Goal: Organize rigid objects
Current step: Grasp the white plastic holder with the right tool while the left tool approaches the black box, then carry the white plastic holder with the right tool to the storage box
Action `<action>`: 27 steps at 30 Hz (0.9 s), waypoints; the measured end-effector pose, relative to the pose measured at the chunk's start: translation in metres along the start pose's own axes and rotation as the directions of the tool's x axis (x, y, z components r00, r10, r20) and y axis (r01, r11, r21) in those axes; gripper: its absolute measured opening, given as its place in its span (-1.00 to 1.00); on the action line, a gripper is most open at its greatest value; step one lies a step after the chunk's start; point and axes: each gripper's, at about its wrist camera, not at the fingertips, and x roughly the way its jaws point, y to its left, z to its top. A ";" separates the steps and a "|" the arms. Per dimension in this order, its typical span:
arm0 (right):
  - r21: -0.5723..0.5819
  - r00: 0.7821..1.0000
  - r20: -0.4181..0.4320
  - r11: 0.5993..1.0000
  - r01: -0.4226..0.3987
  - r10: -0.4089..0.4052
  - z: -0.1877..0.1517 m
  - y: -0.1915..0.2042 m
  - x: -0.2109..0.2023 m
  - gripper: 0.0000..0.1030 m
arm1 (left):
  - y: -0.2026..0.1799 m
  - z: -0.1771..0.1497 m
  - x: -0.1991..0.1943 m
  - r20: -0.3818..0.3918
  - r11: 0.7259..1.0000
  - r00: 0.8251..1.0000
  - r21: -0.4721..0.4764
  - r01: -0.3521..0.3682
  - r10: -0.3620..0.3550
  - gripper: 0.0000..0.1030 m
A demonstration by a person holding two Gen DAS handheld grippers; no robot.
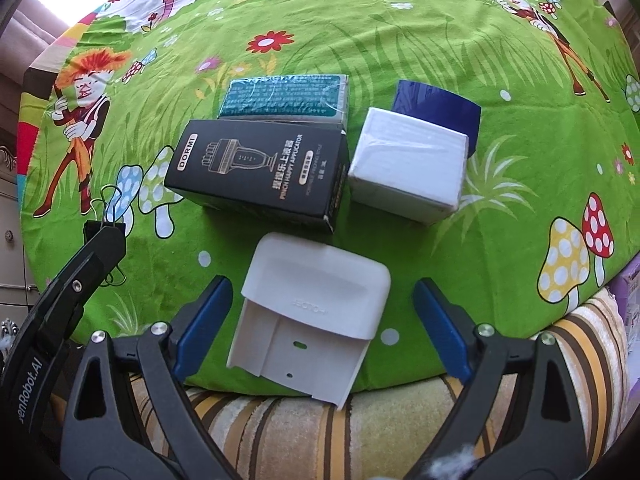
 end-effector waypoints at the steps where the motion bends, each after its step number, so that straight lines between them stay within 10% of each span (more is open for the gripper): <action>1: -0.017 1.000 0.006 1.000 0.006 -0.006 -0.001 0.002 -0.001 0.60 | -0.001 0.000 0.000 -0.001 1.000 1.000 0.001 0.000 0.000 -0.59; 27: -0.093 0.972 0.218 0.993 -0.070 0.089 -0.022 -0.039 -0.069 0.36 | -0.034 -0.024 -0.030 0.026 0.999 0.999 -0.004 0.032 -0.032 -0.59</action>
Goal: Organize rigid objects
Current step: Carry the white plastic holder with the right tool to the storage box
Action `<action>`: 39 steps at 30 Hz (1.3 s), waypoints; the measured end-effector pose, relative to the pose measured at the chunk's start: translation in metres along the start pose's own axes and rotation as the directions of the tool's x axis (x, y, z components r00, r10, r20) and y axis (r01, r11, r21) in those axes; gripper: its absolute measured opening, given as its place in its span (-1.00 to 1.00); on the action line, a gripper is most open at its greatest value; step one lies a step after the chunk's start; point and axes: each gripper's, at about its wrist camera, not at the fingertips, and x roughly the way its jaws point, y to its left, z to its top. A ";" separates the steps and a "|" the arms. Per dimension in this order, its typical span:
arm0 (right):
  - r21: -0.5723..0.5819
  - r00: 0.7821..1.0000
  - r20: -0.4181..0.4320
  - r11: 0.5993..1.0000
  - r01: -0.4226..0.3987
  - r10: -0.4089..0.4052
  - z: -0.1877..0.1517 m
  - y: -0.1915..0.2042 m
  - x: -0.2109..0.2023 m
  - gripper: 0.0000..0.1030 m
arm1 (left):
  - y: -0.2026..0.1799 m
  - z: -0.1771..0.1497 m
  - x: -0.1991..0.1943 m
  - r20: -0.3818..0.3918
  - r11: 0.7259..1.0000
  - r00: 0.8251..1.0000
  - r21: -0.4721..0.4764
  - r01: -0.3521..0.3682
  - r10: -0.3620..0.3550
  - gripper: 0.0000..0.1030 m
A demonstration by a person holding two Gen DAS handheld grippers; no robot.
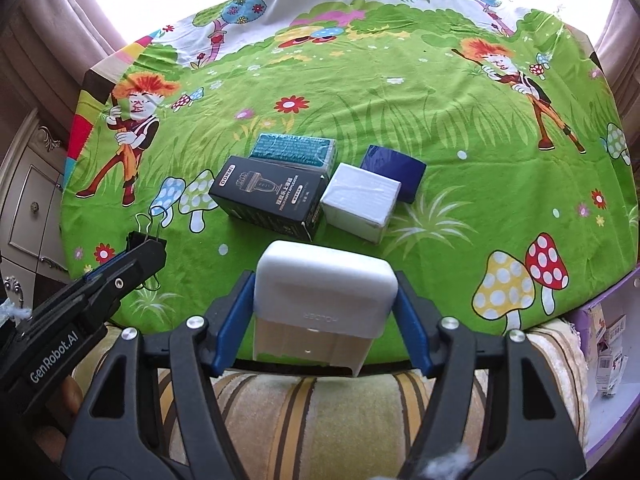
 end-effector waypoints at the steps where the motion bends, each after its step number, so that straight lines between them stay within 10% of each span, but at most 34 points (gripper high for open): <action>1: -0.002 1.000 0.012 1.000 0.005 -0.005 -0.001 -0.004 -0.005 0.36 | -0.003 -0.001 0.000 -0.001 1.000 1.000 0.004 0.001 -0.001 -0.59; 39: 0.245 0.977 0.207 0.969 -0.007 -0.045 -0.056 -0.168 -0.109 0.31 | -0.195 -0.058 0.026 -0.168 0.937 0.979 0.308 0.164 -0.117 -0.59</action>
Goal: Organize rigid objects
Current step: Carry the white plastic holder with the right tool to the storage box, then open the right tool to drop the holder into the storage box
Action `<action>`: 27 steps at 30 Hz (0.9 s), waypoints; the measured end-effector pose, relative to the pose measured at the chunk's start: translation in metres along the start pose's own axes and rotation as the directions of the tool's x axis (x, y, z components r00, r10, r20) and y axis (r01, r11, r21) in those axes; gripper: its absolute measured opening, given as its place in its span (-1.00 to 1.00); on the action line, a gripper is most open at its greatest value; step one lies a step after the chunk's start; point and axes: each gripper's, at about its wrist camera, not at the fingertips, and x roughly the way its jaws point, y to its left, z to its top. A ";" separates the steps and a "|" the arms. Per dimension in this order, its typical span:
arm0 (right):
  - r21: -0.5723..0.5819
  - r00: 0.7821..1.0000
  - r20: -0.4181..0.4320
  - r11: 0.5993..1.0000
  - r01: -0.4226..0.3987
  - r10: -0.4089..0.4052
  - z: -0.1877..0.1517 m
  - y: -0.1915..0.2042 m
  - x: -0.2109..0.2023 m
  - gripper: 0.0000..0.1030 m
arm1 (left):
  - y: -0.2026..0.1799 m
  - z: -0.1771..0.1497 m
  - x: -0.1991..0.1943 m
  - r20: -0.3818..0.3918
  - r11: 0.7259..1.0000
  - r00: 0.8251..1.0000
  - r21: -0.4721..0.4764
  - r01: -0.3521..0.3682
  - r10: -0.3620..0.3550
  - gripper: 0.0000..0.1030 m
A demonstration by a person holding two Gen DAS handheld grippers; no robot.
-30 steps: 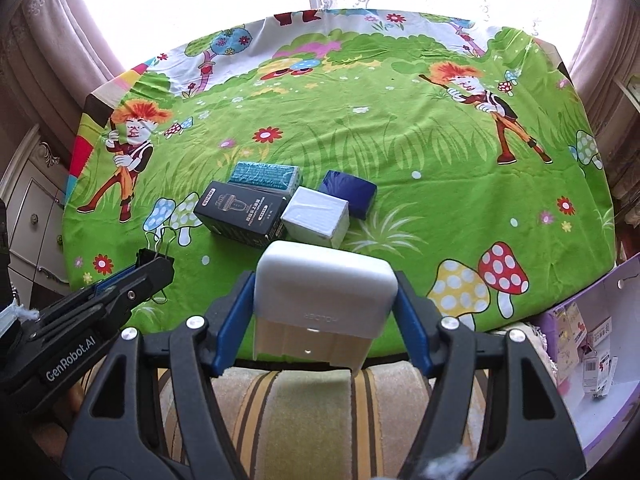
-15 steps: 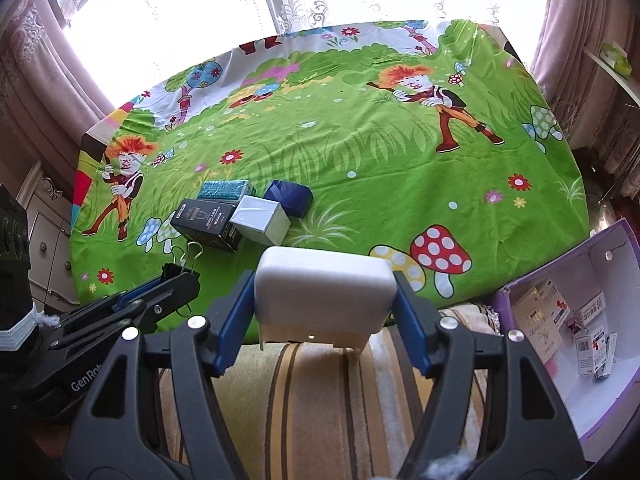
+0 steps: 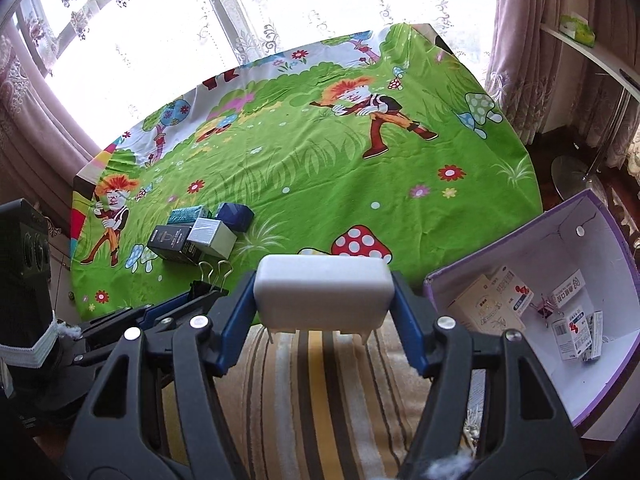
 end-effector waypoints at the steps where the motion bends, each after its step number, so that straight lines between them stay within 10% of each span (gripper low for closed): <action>1: 0.010 1.000 0.007 1.000 0.004 -0.004 0.000 -0.006 -0.003 0.31 | -0.006 0.000 0.002 -0.006 1.000 1.000 0.012 0.007 -0.007 -0.59; 27: 0.296 0.972 0.042 0.932 0.210 -0.233 -0.007 -0.202 -0.043 0.31 | -0.150 -0.018 0.072 -0.230 0.951 0.965 0.250 0.183 -0.125 -0.59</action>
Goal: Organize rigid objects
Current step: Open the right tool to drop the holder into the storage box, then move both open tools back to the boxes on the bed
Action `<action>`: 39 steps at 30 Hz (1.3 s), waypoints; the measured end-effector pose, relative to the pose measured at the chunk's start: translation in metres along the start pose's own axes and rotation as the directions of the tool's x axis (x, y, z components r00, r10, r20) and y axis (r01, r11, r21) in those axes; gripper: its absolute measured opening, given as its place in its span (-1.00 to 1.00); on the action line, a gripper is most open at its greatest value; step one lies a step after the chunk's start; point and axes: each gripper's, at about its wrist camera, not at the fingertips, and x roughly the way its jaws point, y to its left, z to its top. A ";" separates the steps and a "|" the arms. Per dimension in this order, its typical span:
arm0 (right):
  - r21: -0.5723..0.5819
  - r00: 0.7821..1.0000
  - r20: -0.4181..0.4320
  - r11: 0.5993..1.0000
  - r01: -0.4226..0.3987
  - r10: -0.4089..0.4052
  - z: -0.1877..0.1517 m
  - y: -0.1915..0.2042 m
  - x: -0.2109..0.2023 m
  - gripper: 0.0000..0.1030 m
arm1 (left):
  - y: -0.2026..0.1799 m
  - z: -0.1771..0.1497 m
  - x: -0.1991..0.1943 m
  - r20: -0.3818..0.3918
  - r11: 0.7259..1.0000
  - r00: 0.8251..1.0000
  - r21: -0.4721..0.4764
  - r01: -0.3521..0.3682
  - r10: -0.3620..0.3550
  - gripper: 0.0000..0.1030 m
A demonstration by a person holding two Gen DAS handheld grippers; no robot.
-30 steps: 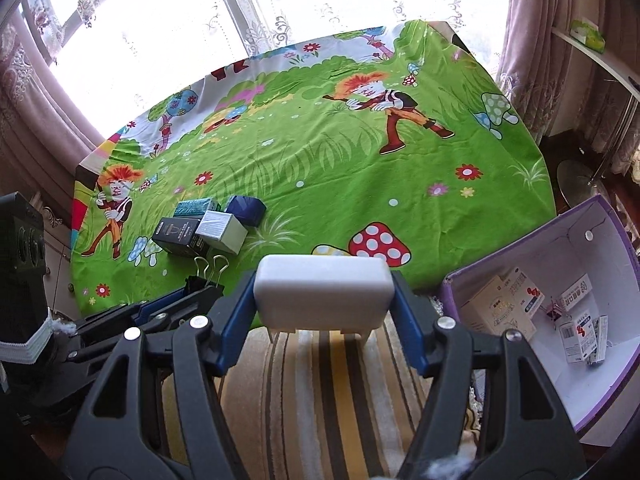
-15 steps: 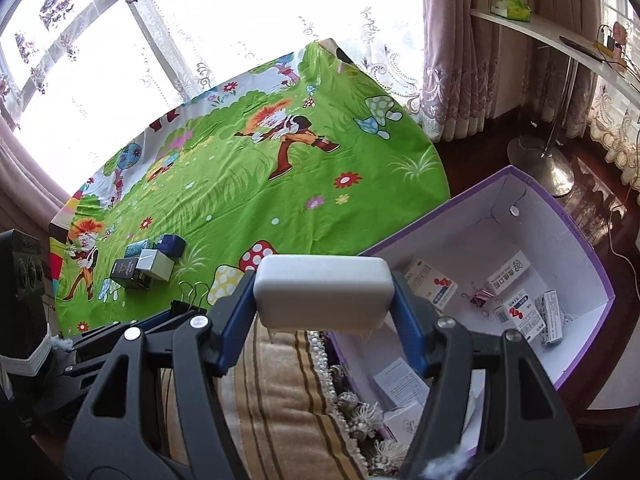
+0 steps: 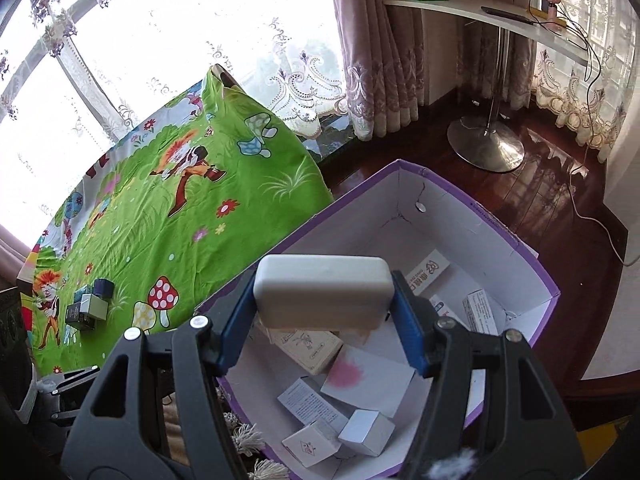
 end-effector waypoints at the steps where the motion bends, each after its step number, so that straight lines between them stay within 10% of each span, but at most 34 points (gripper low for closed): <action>1: 0.002 1.000 0.002 1.000 0.003 -0.003 0.002 -0.002 0.002 0.31 | -0.002 0.001 0.002 -0.006 1.000 1.000 0.005 0.004 -0.004 -0.59; 7: 0.004 1.000 0.011 1.000 0.021 -0.021 0.013 -0.013 0.013 0.31 | -0.005 0.004 0.011 -0.028 1.000 0.999 0.003 0.025 -0.025 -0.54; 15: 0.001 0.999 0.043 1.000 0.029 -0.029 0.023 -0.016 0.023 0.32 | -0.004 0.004 0.005 0.002 1.000 1.000 -0.009 0.006 -0.006 0.05; 23: -0.005 0.995 0.082 0.999 0.052 -0.051 0.023 -0.014 0.017 0.52 | -0.014 0.008 -0.017 0.115 0.990 0.985 0.054 -0.133 0.126 0.38; 31: -0.016 0.972 0.195 0.990 0.139 -0.134 0.025 -0.010 -0.008 0.76 | -0.008 0.012 -0.051 0.309 0.982 0.940 0.073 -0.175 0.144 0.39; 39: -0.066 0.969 0.238 0.994 0.089 -0.071 0.027 0.016 -0.028 0.95 | 0.014 0.013 -0.059 0.320 0.988 0.938 0.037 -0.153 0.133 0.39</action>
